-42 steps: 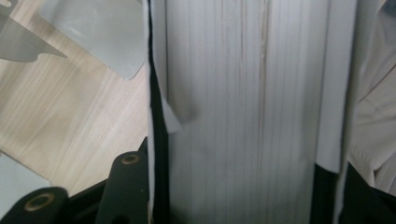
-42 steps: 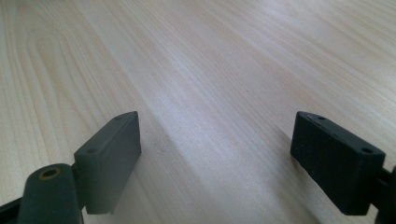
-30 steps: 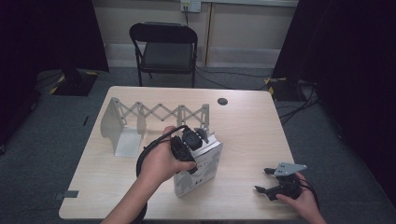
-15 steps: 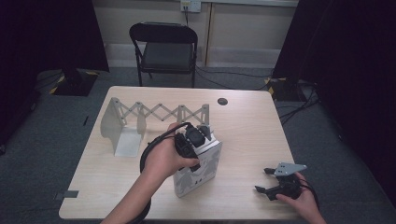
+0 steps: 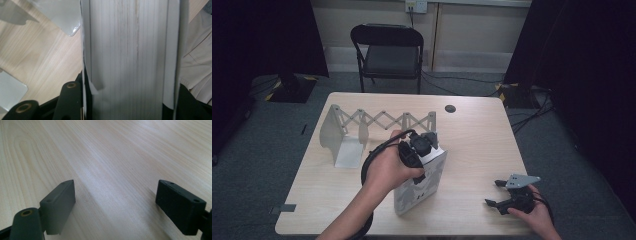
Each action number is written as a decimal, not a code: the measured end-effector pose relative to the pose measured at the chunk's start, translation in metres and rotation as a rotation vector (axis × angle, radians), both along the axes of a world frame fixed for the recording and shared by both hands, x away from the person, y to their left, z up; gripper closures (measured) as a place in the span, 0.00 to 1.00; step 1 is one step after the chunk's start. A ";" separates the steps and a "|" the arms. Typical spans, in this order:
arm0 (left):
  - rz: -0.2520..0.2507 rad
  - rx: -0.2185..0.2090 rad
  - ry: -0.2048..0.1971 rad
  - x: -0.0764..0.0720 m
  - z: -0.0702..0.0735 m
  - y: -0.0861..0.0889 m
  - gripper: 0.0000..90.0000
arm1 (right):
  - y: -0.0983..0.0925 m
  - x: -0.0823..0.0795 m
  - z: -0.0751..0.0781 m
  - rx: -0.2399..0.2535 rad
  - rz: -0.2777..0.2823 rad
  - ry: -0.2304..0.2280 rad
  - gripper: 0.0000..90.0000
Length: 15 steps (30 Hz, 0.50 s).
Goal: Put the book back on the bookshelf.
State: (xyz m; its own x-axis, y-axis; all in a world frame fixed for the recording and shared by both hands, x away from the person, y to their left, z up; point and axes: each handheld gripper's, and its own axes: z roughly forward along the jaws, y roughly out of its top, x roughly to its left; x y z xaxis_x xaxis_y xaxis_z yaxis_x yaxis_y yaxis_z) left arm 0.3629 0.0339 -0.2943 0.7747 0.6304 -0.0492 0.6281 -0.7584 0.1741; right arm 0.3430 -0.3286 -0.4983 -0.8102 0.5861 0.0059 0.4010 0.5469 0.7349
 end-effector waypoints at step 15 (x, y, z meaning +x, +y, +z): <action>0.074 0.010 0.011 0.007 0.007 0.023 0.59 | 0.000 0.000 0.000 0.000 0.000 0.001 0.17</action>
State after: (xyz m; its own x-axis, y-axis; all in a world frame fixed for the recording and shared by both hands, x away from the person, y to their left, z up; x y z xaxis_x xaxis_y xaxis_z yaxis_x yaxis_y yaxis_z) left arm 0.3700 0.0570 -0.2870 0.7255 0.6864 -0.0511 0.6844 -0.7115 0.1591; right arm 0.3429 -0.3284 -0.4983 -0.8103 0.5860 0.0070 0.4020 0.5471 0.7342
